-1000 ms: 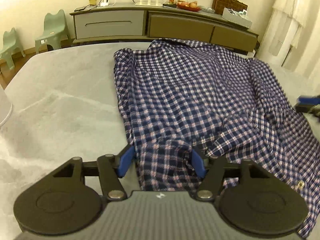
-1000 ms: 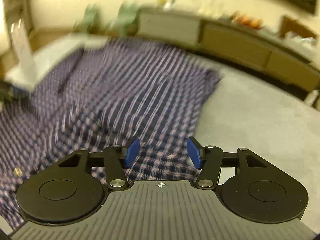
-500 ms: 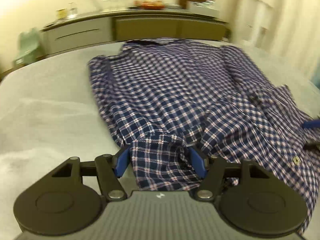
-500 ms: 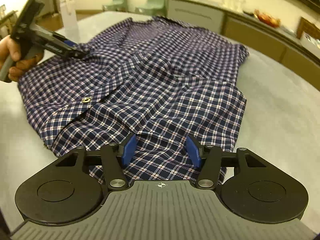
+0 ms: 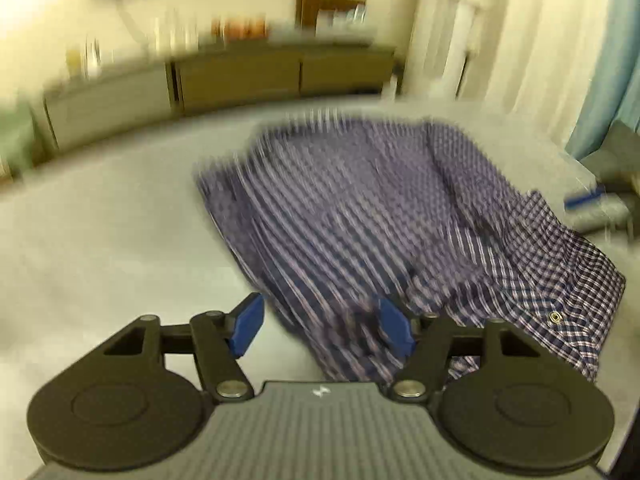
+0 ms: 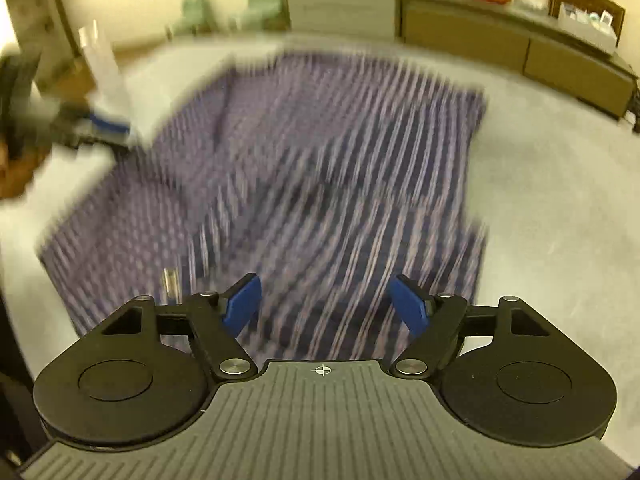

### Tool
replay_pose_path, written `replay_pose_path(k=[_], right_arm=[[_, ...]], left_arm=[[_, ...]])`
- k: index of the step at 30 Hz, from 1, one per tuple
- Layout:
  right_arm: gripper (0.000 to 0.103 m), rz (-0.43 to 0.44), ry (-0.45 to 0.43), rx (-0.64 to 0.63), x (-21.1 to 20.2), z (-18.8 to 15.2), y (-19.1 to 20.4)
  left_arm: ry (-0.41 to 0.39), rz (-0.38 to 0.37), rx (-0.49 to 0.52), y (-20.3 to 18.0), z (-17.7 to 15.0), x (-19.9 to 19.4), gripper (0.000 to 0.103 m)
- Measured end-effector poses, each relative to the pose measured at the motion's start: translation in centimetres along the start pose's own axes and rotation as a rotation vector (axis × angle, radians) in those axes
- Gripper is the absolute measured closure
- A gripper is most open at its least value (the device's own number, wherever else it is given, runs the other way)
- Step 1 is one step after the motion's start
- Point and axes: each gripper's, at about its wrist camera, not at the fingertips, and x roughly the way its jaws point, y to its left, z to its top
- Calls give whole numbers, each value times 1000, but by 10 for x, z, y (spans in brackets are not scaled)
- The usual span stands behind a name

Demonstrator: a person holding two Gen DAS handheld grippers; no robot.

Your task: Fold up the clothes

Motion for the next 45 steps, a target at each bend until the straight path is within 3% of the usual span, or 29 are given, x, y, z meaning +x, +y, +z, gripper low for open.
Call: replay_pose_path(k=[1, 3, 5, 10, 15, 16, 17, 18, 19, 21, 24, 27, 29, 31, 33, 34, 35, 36, 38, 39, 42, 45], right_arm=[[23, 4, -35, 23, -4, 14, -13], [21, -10, -88, 67, -2, 44, -43], [21, -40, -105, 99, 22, 76, -75], [21, -80, -60, 152, 96, 119, -136], [24, -79, -23, 160, 153, 140, -167], [29, -58, -10, 158, 164, 142, -171], [50, -37, -1, 152, 173, 144, -173], [82, -20, 4, 142, 177, 145, -172], [98, -4, 12, 130, 179, 147, -169], [100, 8, 19, 94, 181, 151, -162], [100, -4, -48, 58, 154, 151, -150], [100, 18, -131, 30, 89, 137, -133], [100, 33, -179, 6, 45, 120, -119], [100, 47, -201, -34, -4, 82, -101], [100, 39, -190, -51, -43, 34, -87], [99, 21, -163, -55, -54, 8, -81], [92, -9, -121, -60, -58, -16, -78], [69, -48, -76, -54, -61, -41, -75], [50, -94, -43, 67, -67, -69, -80], [51, -107, -38, 142, -71, -79, -83], [51, -126, -39, 355, -84, -106, -90], [40, -24, -123, 497, -104, -105, -78]], left_arm=[[-24, 34, 43, 5, 7, 1, 16], [-35, 109, 51, 25, 25, 21, 16], [5, 143, 9, 48, 43, 56, 18], [60, 148, 29, 69, 67, 134, 20], [94, 89, 53, 70, 82, 186, 24], [117, 80, 60, 68, 82, 194, 41], [124, 57, 50, 67, 82, 197, 54], [124, 29, 34, 66, 83, 200, 99], [127, 13, 21, 66, 84, 199, 99], [115, 33, 31, 62, 86, 192, 100], [42, 60, 54, 52, 93, 157, 100], [-71, 66, 57, 40, 88, 93, 100], [-123, 47, 67, 22, 62, 39, 100], [-154, 24, 78, 5, 30, -11, 99], [-113, 9, 79, -19, -14, -41, 97], [-90, 3, 79, -32, -37, -56, 91], [-66, -1, 61, -41, -56, -65, 89], [-41, -4, 39, -50, -75, -72, 83], [-25, 9, -24, -57, -99, -83, 72], [-18, 5, -72, -57, -104, -86, 68], [5, -16, -233, -53, -115, -90, 68], [26, -86, -430, -48, -119, -86, 60]])
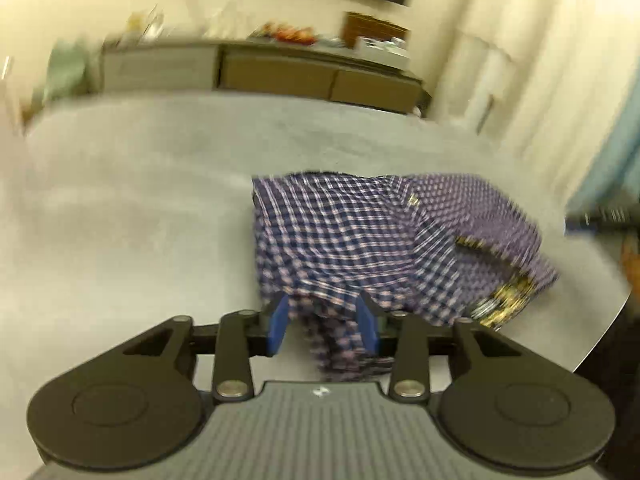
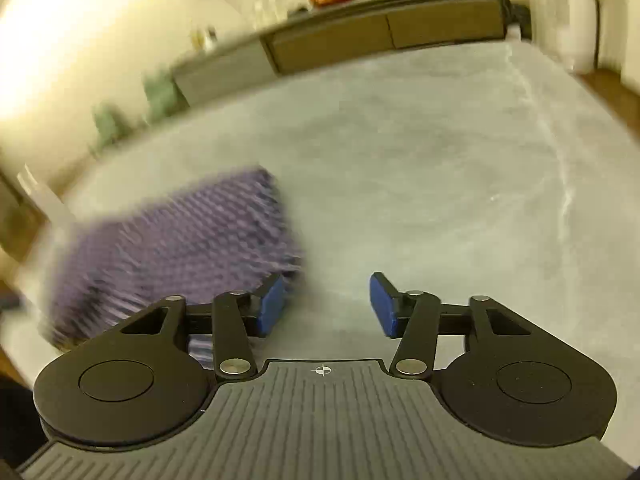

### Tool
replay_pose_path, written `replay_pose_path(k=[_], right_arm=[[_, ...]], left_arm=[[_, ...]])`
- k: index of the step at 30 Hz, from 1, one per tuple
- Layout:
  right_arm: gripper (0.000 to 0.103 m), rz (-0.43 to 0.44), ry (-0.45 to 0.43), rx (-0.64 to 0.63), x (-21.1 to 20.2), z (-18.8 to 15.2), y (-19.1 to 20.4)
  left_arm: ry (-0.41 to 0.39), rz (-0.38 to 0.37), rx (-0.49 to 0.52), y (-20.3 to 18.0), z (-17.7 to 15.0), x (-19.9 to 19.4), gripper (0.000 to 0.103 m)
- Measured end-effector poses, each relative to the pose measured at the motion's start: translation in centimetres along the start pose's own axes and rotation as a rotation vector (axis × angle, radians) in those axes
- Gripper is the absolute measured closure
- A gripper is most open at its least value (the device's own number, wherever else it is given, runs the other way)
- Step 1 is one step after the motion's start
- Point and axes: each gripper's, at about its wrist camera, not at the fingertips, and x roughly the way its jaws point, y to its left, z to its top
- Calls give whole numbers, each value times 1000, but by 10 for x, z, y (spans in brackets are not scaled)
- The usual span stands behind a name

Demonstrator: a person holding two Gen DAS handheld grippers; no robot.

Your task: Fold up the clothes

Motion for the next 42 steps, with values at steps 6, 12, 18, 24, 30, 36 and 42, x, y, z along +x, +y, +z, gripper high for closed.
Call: replay_pose_path(k=[6, 12, 18, 24, 30, 36, 42], right_arm=[[25, 195, 15, 244, 25, -24, 22], [79, 98, 77, 249, 68, -14, 20], [91, -77, 114, 91, 65, -26, 23], [64, -63, -43, -11, 12, -39, 43], [65, -7, 128, -127, 39, -75, 84], [58, -61, 162, -101, 57, -59, 77], [55, -178, 27, -193, 122, 21, 84]], left_arm=[[-2, -15, -250, 13, 2, 24, 47], [10, 11, -388, 30, -1, 55, 62], [-11, 27, -437, 41, -19, 47, 58], [-117, 115, -289, 22, -15, 16, 51], [-185, 144, -99, -16, 13, 27, 48], [-2, 145, -10, -43, 5, 78, 48], [66, -37, 74, -190, -24, 87, 80]])
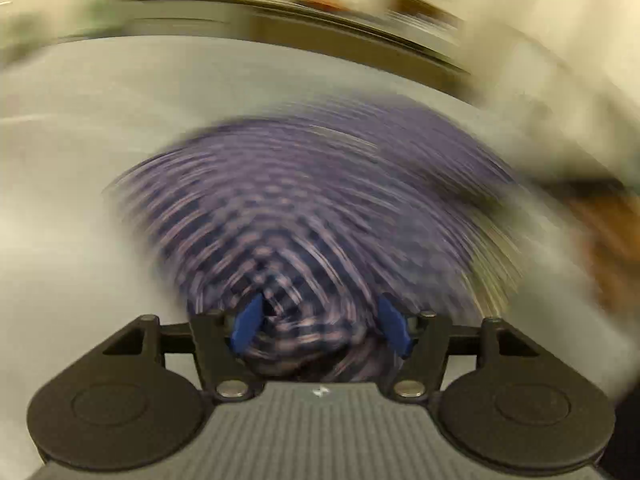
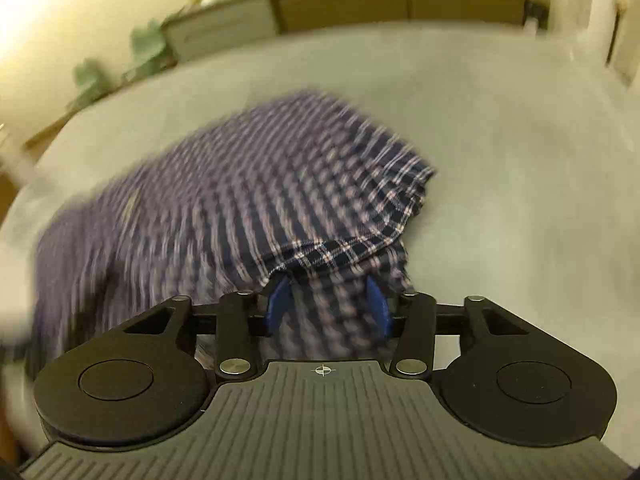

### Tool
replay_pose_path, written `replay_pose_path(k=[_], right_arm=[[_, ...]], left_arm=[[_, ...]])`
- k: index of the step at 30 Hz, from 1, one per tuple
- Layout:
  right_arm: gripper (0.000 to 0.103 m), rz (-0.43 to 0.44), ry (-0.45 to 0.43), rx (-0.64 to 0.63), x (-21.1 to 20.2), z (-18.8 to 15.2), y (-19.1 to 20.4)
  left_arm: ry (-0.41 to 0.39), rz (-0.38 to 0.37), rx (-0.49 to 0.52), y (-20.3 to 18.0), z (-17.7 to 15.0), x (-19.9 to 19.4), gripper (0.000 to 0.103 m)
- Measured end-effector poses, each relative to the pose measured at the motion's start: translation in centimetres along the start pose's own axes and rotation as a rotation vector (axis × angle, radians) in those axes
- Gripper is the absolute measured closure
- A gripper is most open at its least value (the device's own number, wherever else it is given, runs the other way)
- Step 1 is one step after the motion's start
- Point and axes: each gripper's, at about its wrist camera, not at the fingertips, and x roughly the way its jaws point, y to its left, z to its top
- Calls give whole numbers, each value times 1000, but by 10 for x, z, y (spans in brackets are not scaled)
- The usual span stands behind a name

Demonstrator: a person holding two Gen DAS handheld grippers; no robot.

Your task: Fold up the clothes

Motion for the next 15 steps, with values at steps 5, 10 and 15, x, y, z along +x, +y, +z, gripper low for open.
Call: replay_pose_path(k=[5, 10, 15], right_arm=[[48, 93, -170, 173, -21, 43, -38], [15, 35, -204, 190, -97, -18, -85], [15, 158, -24, 221, -97, -99, -67]], left_arm=[[-123, -73, 4, 5, 22, -46, 52], [-68, -36, -87, 102, 93, -3, 41], [72, -14, -124, 161, 159, 99, 41]])
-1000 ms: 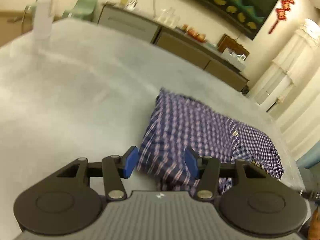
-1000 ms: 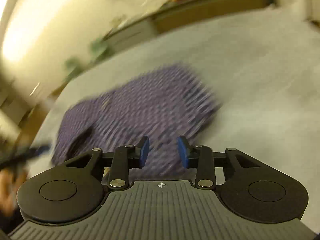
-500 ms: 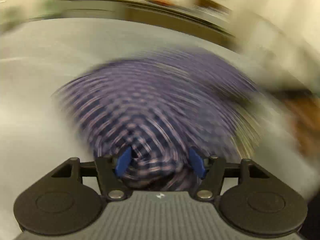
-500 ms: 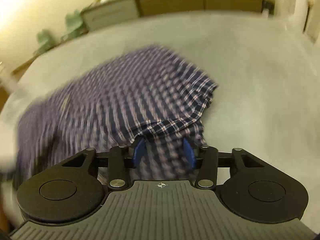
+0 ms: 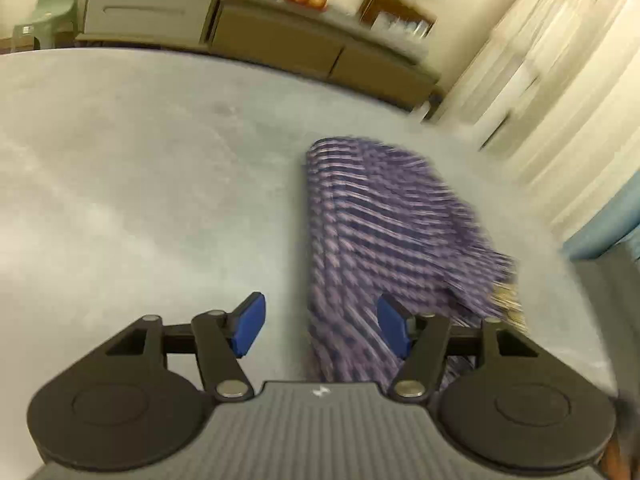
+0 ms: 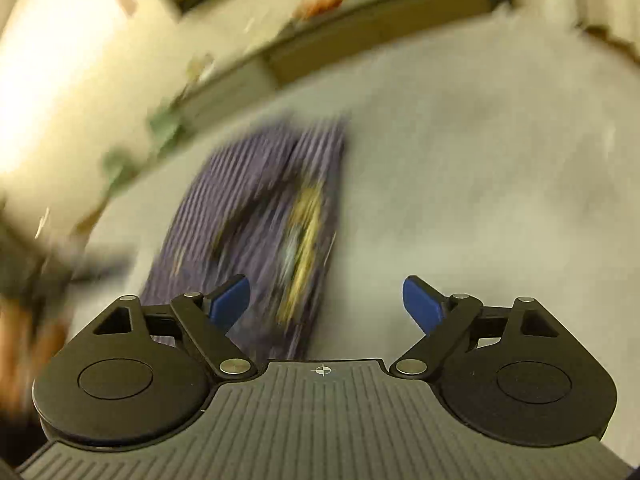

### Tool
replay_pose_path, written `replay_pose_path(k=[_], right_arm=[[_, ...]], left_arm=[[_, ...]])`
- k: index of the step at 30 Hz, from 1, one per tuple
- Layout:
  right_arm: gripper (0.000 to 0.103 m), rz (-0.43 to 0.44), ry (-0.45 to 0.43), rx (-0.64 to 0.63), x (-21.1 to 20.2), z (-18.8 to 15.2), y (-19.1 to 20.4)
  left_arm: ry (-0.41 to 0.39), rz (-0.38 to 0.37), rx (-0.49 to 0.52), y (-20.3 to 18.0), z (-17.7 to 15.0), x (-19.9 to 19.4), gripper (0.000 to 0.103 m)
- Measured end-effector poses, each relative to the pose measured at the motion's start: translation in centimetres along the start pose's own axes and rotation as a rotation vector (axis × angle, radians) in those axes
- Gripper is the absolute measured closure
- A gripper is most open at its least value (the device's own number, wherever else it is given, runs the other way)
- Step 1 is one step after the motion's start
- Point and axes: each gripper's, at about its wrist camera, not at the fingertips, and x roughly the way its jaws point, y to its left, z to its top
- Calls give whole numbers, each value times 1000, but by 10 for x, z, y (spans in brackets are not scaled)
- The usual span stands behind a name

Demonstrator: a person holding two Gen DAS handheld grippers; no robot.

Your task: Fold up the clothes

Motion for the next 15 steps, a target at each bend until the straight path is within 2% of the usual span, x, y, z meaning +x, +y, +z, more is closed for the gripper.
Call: replay_pose_path(k=[2, 3, 4, 5, 6, 7, 9, 12, 15], right_arm=[[17, 8, 27, -31, 8, -27, 13], [26, 8, 20, -52, 11, -33, 19], [37, 9, 25, -82, 15, -37, 25], [65, 12, 43, -121, 22, -36, 31], [67, 16, 55, -151, 27, -34, 35], [69, 17, 65, -179, 32, -28, 36], [74, 2, 97, -257, 43, -8, 38], [75, -95, 124, -392, 68, 45, 28], [75, -247, 37, -561, 106, 105, 21]], left_arm=[[11, -13, 12, -5, 18, 26, 40], [11, -34, 12, -8, 26, 34, 41], [9, -50, 4, -12, 32, 42, 50], [-1, -39, -5, -16, 35, 47, 62], [-18, -20, -12, -19, 35, 50, 81], [-42, 2, -50, -14, 31, 46, 87], [-95, 49, -144, 0, 19, 37, 89], [-186, 138, -289, 17, -24, -5, 89], [-229, 152, -308, 4, -78, -45, 80]])
